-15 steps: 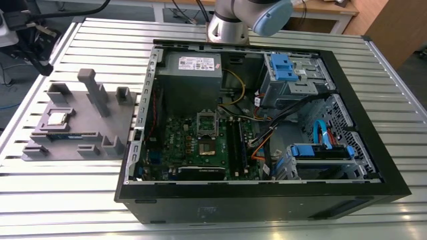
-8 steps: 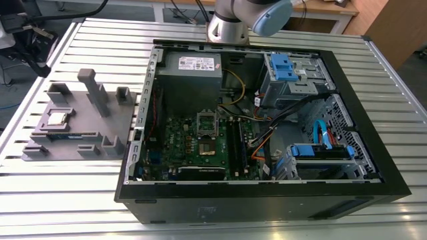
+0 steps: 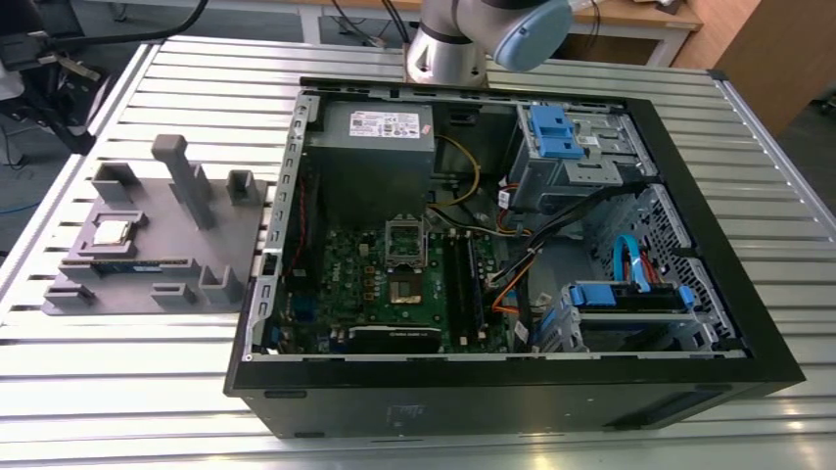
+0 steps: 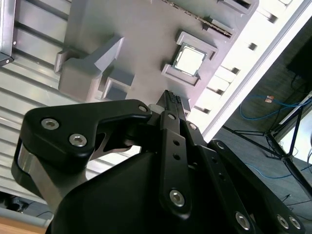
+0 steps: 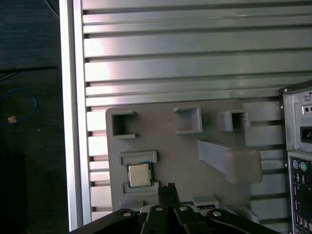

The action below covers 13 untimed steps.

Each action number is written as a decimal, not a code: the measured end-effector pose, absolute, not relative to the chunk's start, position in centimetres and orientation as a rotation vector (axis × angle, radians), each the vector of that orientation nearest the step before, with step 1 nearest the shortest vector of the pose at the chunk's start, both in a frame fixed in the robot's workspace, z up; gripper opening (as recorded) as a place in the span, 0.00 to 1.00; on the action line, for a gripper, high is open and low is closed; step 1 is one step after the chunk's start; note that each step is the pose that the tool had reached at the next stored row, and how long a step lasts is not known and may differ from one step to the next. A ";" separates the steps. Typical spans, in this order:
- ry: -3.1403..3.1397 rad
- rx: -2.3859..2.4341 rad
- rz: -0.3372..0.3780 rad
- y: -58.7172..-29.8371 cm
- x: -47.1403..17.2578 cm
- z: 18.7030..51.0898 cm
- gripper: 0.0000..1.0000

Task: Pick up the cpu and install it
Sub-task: 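Pick up the cpu and move it towards the insertion slot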

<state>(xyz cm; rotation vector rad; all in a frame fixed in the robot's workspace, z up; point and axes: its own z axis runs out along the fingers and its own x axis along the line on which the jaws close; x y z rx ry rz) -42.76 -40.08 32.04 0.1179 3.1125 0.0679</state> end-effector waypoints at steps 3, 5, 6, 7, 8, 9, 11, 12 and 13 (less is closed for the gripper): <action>3.113 0.118 0.068 -40.1 -42.9 31.9 0.11; 3.113 0.118 0.068 -40.1 -43.1 31.8 0.11; 3.113 0.118 0.068 -40.1 -43.1 31.7 0.11; 3.113 0.118 0.068 -40.1 -43.2 31.7 0.11; 3.113 0.118 0.068 -40.1 -43.2 31.6 0.11; 3.113 0.118 0.068 -40.1 -43.3 31.6 0.11; 3.113 0.118 0.068 -40.1 -43.4 31.5 0.11; 3.113 0.118 0.068 -40.1 -43.4 31.4 0.11; 3.113 0.118 0.068 -40.1 -43.4 31.4 0.11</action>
